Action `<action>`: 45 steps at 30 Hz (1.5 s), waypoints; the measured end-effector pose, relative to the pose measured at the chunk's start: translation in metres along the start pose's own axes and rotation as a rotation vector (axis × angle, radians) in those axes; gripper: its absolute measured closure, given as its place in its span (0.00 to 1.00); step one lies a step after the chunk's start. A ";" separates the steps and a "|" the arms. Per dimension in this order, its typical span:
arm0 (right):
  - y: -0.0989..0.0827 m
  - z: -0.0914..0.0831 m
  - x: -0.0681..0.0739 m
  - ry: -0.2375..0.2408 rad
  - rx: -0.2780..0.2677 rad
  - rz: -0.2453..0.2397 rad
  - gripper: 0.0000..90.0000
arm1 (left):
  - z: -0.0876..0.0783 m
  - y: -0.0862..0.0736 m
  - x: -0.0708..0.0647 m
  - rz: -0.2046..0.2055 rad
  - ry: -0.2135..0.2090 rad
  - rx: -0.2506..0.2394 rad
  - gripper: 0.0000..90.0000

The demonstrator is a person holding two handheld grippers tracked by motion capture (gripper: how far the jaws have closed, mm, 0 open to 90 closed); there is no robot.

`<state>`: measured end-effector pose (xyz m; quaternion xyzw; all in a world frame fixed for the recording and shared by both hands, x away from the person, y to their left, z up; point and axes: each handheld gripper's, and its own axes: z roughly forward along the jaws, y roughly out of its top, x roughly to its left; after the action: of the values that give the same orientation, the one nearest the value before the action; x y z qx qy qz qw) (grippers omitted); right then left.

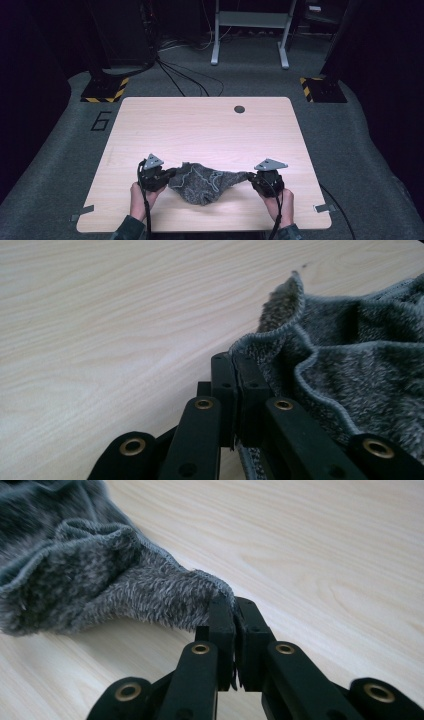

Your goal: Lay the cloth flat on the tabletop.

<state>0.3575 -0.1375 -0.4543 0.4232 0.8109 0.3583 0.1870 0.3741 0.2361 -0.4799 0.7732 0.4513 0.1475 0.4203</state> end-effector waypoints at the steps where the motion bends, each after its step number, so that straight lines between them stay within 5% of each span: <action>1: 0.000 0.000 0.000 0.000 0.000 0.000 0.97 | 0.000 0.000 0.000 0.000 0.000 0.000 0.98; 12: -0.022 0.002 -0.020 -0.098 0.063 0.054 0.96 | -0.001 -0.014 0.011 -0.028 0.021 0.021 0.98; 19: -0.025 0.004 -0.031 -0.086 0.074 0.088 0.91 | 0.000 -0.018 0.012 -0.030 0.018 0.042 0.97; 25: -0.007 0.009 -0.023 -0.020 0.033 0.081 0.79 | 0.001 -0.008 0.014 -0.033 0.034 0.067 0.53; 29: 0.006 0.016 -0.010 0.044 0.029 0.061 0.73 | 0.001 0.005 0.016 -0.019 0.053 0.067 0.41; 30: 0.015 0.022 0.003 0.092 0.027 0.056 0.69 | 0.002 0.010 0.017 -0.013 0.052 0.073 0.39; 33: 0.023 0.028 0.013 0.129 0.019 0.045 0.65 | 0.008 0.018 0.018 0.010 0.054 0.096 0.38; 34: 0.031 0.033 0.024 0.193 0.011 0.051 0.63 | 0.014 0.022 0.019 0.019 0.048 0.112 0.38; 35: 0.034 0.035 0.028 0.210 0.011 0.055 0.62 | 0.014 0.022 0.019 0.019 0.048 0.112 0.38; 39: 0.047 0.049 0.047 0.198 0.052 0.003 0.59 | 0.029 0.022 0.024 0.001 0.040 0.171 0.43; 45: 0.044 0.079 0.055 0.219 0.157 -0.012 0.65 | 0.041 0.013 0.028 0.012 -0.014 0.196 0.76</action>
<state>0.3983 -0.0424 -0.4749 0.3899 0.8546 0.3366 0.0656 0.4213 0.2347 -0.4988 0.8143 0.4561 0.0998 0.3449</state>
